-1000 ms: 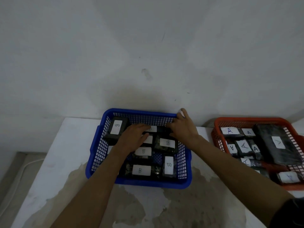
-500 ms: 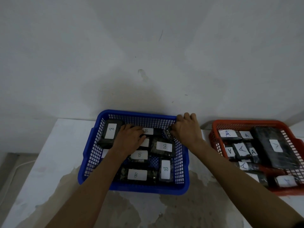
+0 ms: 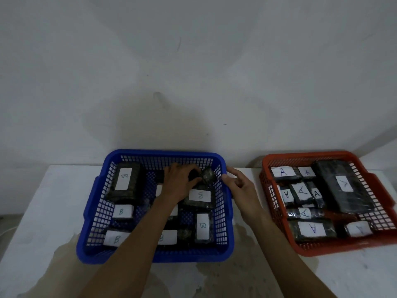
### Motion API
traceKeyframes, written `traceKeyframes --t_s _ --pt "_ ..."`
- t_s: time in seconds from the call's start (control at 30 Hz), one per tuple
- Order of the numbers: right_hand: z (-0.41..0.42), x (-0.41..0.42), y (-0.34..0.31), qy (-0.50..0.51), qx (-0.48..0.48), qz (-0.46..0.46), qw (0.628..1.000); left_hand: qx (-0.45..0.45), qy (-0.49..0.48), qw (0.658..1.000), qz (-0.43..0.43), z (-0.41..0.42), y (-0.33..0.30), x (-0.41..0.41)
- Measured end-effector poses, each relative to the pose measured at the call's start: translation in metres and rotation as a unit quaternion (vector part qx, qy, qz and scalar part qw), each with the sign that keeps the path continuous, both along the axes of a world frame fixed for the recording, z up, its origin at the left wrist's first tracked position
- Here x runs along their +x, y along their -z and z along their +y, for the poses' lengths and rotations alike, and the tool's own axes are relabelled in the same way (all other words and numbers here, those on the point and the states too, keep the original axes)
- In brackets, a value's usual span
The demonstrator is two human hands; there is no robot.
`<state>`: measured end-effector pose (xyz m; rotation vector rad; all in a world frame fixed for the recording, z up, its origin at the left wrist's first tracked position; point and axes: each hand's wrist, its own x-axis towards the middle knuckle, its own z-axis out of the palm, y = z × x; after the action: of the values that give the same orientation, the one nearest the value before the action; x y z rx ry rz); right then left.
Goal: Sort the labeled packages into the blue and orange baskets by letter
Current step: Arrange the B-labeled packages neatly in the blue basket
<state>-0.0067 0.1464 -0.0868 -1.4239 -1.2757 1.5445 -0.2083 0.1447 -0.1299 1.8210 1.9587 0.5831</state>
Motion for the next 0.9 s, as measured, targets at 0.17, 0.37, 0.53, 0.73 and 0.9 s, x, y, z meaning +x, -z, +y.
traceKeyframes --t_s 0.17,0.37,0.53,0.73,0.9 --pt "0.001 0.001 0.006 0.005 -0.01 0.04 0.999 0.016 0.006 1.0 -0.016 -0.002 0.006 0.0" --pt "-0.001 -0.001 0.008 0.007 -0.012 0.058 0.998 0.001 0.001 1.0 -0.022 0.002 0.005 0.007" --pt "-0.004 -0.003 0.01 0.014 -0.002 0.059 0.998 -0.001 -0.055 0.998 0.006 0.005 0.008 0.007" --pt "-0.004 -0.003 0.012 0.015 0.009 0.058 0.998 -0.006 -0.055 0.998 -0.04 0.003 0.006 0.009" --pt "-0.004 -0.004 0.014 0.017 0.017 0.06 0.998 -0.033 -0.038 0.996 -0.069 0.002 0.009 0.009"
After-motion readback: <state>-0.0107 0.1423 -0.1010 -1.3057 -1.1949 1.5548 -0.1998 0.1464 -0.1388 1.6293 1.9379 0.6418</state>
